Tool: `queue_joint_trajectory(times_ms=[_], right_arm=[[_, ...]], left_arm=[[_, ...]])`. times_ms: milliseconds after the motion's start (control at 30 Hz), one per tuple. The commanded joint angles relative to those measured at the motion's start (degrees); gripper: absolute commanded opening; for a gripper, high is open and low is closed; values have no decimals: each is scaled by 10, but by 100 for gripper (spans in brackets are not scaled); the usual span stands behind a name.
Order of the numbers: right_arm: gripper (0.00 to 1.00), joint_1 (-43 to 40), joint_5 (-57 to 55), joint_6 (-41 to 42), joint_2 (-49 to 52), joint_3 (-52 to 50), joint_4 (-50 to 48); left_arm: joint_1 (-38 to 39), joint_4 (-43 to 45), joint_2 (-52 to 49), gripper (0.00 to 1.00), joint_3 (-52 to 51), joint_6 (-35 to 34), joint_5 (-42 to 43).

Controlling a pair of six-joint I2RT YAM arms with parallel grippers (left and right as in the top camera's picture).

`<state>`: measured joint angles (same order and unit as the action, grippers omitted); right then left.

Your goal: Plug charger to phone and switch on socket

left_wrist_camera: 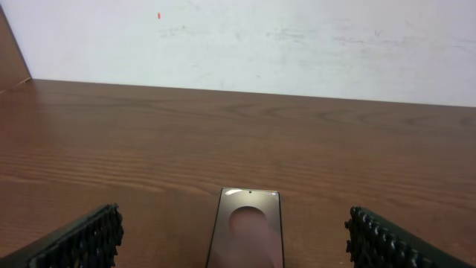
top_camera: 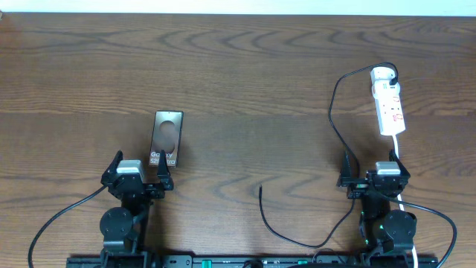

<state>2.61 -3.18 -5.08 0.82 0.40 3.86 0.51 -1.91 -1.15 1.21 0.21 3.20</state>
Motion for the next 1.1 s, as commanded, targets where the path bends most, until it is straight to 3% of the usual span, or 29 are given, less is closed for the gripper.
queue_joint_trajectory(times_ms=[0, 667, 700, 833, 1000, 1067], right_arm=[[99, 5, 5, -8, -4, -1, 2], [99, 5, 5, -8, -4, -1, 2], [99, 5, 5, -8, -4, -1, 2], [99, 5, 5, -8, -4, -1, 2], [99, 5, 5, -8, -4, -1, 2], [99, 5, 5, -8, -4, -1, 2]], left_arm=[[-2, -21, -2, 95, -10, 0, -2], [-2, -19, -2, 95, -10, -1, -2], [-2, -19, -2, 100, -10, -7, -2], [-2, -2, -2, 98, -2, -31, 6], [-2, -16, -31, 98, 74, -31, 6], [-2, -58, -93, 98, 157, -57, 2]])
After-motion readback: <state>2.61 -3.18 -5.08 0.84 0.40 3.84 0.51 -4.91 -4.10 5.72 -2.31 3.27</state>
